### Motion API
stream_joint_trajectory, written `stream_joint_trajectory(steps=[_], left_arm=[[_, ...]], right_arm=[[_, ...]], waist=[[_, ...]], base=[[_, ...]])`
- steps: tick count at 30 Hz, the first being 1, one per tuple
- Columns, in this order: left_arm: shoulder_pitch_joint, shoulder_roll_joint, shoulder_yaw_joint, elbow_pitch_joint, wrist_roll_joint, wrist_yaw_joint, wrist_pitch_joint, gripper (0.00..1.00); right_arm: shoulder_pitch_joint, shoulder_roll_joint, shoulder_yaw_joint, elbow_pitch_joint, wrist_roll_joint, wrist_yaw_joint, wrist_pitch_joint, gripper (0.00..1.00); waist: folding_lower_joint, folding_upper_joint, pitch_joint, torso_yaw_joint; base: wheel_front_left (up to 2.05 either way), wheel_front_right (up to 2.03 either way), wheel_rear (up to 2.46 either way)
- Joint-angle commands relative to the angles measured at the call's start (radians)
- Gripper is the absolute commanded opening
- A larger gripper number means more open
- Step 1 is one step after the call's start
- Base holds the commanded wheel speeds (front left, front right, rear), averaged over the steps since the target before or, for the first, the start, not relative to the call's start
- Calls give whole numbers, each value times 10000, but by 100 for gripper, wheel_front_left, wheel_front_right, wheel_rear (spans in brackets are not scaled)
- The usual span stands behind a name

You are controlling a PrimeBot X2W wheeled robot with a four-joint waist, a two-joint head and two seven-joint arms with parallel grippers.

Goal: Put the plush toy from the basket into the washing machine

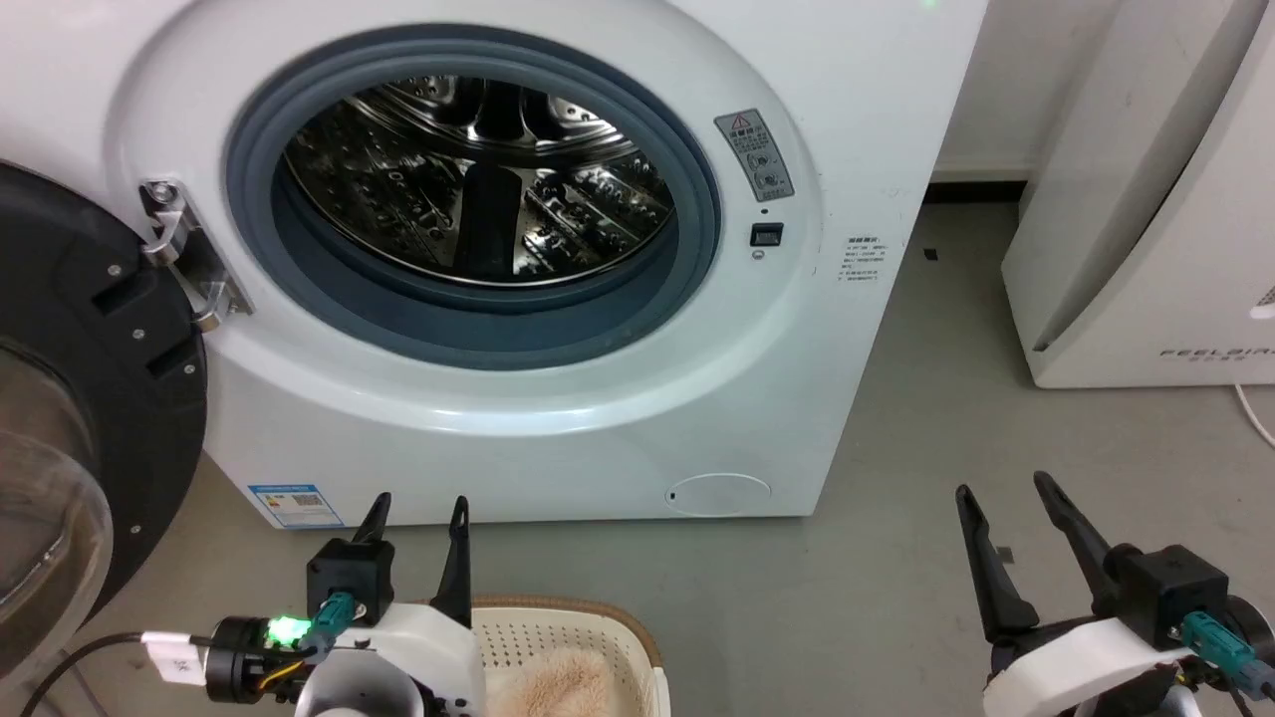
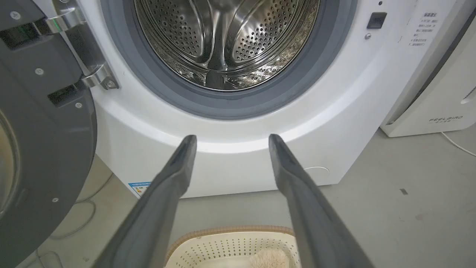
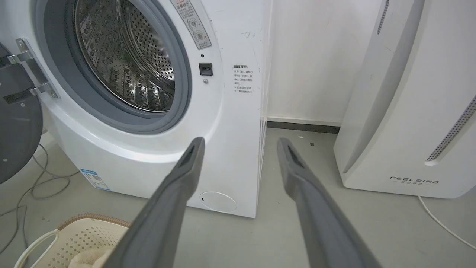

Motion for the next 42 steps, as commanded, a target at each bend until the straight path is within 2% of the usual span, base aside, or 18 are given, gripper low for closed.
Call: stream_joint_trajectory(steps=[1, 6, 17, 19, 27, 28, 42], left_arm=[[-286, 18, -57, 311, -63, -55, -96, 100], [-791, 55, -167, 1319, -174, -138, -63, 100], [-1572, 245, -443, 2610, -314, -176, 390, 100], [-1867, 310, -560, 3031, -357, -158, 573, 100], [-2320, 495, -871, 3861, -390, -209, 688, 100], [-2574, 592, -992, 4271, -446, -223, 764, 100], [-3661, 844, -1285, 5608, -770, -236, 1126, 100]], right_arm=[[-248, -1, -7, -76, 98, -2, -115, 100], [-449, -1, -2, -158, 254, -2, -240, 100], [-890, -1, 67, -363, 504, -3, -468, 100], [-1063, -2, 117, -433, 554, -3, -551, 100], [-1401, -2, 151, -590, 767, -4, -718, 100], [-1533, -2, 139, -677, 841, -4, -801, 100], [-2027, -3, 185, -923, 1031, -5, -1070, 100]], waist=[[0, 0, 141, -55], [0, 0, 623, -190], [0, 0, 1786, -441], [0, 0, 2295, -527], [0, 0, 3211, -756], [0, 0, 3665, -813], [0, 0, 5074, -1034]], base=[[0, 0, 0], [0, 0, 0], [0, 0, 0], [0, 0, 0], [0, 0, 0], [0, 0, 0], [0, 0, 0]])
